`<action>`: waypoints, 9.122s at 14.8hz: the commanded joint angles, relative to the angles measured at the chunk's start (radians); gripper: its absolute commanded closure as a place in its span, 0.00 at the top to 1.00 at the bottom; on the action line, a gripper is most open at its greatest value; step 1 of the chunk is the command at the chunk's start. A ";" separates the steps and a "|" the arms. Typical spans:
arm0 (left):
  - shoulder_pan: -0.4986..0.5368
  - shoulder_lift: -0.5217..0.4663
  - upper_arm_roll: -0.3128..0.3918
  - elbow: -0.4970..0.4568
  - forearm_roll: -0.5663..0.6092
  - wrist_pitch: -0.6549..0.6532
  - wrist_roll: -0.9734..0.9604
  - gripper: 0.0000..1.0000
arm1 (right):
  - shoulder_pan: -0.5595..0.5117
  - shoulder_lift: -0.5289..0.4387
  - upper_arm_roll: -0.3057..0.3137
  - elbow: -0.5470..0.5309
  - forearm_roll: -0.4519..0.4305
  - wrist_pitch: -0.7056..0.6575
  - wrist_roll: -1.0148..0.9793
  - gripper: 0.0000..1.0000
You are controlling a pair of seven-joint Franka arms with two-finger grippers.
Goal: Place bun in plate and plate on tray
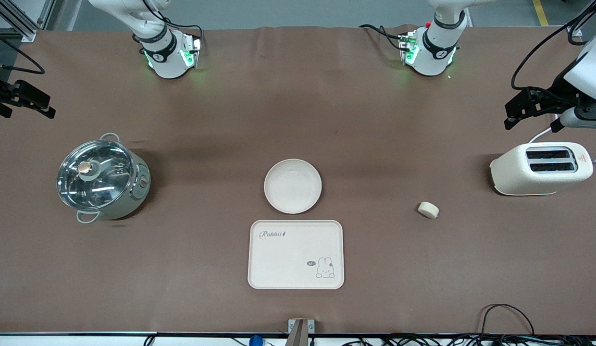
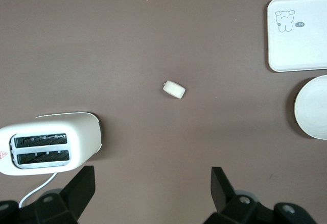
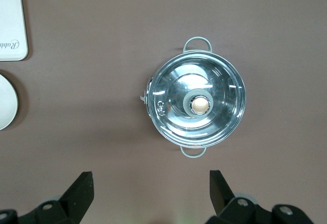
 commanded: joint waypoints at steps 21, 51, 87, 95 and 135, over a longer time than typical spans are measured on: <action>-0.032 0.546 -0.008 -0.369 0.110 0.901 -0.479 1.00 | 0.166 0.129 0.004 -0.276 0.225 0.436 0.009 1.00; -0.538 0.807 -0.141 0.039 0.156 0.758 -1.112 0.12 | 0.611 0.731 0.004 -0.224 0.581 1.033 0.212 0.56; -0.169 -0.021 0.183 0.030 0.069 -0.101 -0.141 1.00 | 0.509 1.088 -0.007 0.440 0.697 0.887 0.386 0.00; -0.165 -0.020 0.184 0.036 0.066 -0.102 -0.117 1.00 | 0.512 1.112 -0.043 0.476 0.645 0.838 0.397 0.00; -0.181 0.054 0.167 0.041 0.024 -0.046 -0.120 1.00 | 0.239 0.217 -0.106 0.141 0.177 0.002 0.221 1.00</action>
